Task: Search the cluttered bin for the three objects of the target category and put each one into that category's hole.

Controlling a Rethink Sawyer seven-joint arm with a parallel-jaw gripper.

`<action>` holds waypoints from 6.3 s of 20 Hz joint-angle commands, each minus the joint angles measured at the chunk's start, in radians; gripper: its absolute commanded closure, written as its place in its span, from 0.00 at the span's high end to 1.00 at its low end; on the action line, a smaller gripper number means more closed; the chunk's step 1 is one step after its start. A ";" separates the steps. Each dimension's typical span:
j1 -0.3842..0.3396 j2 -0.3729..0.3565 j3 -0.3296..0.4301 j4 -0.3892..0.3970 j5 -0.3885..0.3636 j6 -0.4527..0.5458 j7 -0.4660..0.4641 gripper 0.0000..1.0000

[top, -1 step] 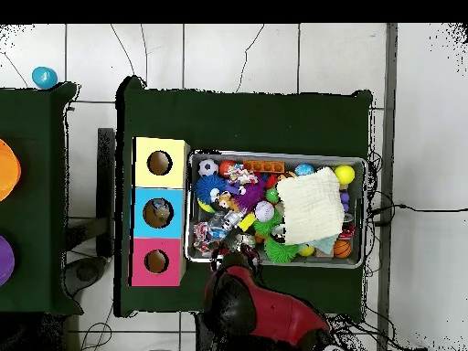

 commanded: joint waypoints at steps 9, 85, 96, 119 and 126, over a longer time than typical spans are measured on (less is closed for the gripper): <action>0.047 0.185 -0.022 0.009 0.018 -0.192 0.272 1.00; 0.248 0.174 -0.065 -0.307 0.200 0.128 0.212 1.00; 0.223 0.313 -0.040 -0.387 0.173 0.013 0.260 1.00; 0.156 0.425 0.022 -0.505 0.078 0.021 0.233 1.00; 0.166 0.390 0.031 -0.461 0.066 0.048 0.257 1.00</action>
